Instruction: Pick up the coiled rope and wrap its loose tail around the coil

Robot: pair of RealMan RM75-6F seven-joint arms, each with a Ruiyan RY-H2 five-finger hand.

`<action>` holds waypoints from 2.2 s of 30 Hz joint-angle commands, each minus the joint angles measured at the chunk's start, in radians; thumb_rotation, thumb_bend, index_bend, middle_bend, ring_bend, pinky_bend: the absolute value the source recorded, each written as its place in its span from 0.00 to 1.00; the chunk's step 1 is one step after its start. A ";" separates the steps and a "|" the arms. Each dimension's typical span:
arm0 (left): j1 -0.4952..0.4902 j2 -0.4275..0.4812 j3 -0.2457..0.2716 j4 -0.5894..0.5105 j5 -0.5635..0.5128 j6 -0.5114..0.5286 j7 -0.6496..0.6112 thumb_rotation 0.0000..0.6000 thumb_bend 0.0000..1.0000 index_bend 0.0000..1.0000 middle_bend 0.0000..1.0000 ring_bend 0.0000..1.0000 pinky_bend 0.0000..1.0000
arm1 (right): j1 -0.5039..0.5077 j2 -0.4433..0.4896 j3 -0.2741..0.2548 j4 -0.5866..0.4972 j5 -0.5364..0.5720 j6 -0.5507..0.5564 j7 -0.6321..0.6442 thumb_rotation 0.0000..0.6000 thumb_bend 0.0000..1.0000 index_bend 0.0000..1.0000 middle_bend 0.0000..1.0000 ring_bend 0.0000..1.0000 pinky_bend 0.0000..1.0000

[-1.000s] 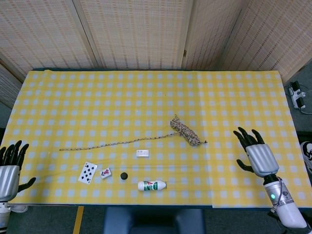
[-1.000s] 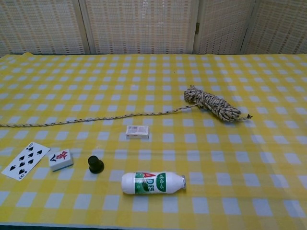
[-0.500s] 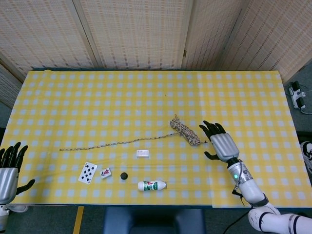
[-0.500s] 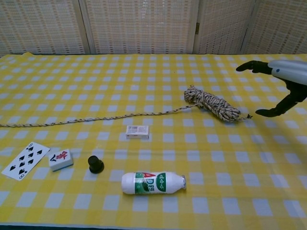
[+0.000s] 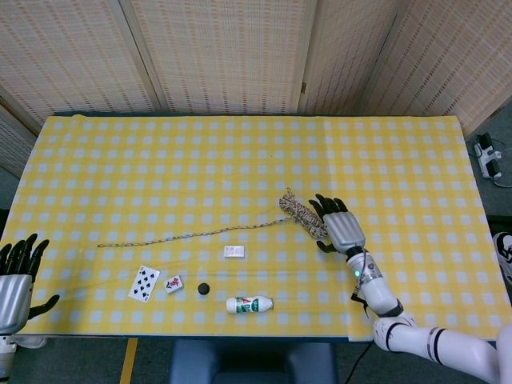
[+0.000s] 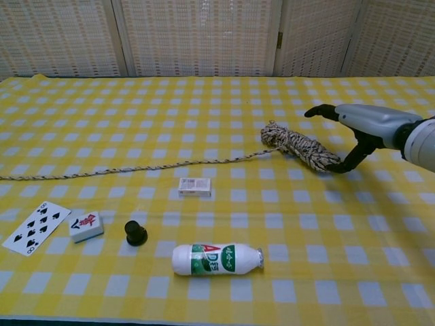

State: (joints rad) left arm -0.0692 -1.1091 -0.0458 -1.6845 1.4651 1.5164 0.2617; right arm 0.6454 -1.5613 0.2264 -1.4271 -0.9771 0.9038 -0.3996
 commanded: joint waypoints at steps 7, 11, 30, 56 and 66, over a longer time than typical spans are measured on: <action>-0.008 -0.005 -0.003 0.011 -0.017 -0.021 -0.003 1.00 0.13 0.13 0.02 0.04 0.00 | 0.067 -0.079 0.032 0.178 0.071 -0.032 -0.004 1.00 0.32 0.00 0.00 0.01 0.01; -0.013 -0.007 -0.004 0.011 -0.020 -0.030 0.001 1.00 0.13 0.14 0.02 0.04 0.00 | 0.088 -0.093 0.043 0.259 0.095 -0.057 0.003 1.00 0.32 0.00 0.00 0.01 0.01; -0.017 -0.008 -0.003 0.012 -0.026 -0.037 -0.002 1.00 0.13 0.16 0.02 0.04 0.00 | 0.111 -0.004 0.003 0.162 0.008 -0.149 0.101 1.00 0.32 0.02 0.11 0.15 0.04; -0.023 -0.023 -0.003 0.039 -0.042 -0.058 -0.023 1.00 0.13 0.17 0.02 0.04 0.00 | 0.178 -0.115 -0.013 0.324 0.019 -0.129 0.054 1.00 0.32 0.42 0.38 0.41 0.34; -0.074 -0.019 -0.025 0.042 0.000 -0.085 -0.048 1.00 0.13 0.19 0.03 0.05 0.00 | 0.169 -0.099 -0.025 0.301 0.001 -0.123 0.064 1.00 0.47 0.54 0.47 0.53 0.47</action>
State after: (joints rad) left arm -0.1337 -1.1296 -0.0659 -1.6442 1.4560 1.4376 0.2205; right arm 0.8185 -1.6665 0.2054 -1.1168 -0.9689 0.7785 -0.3408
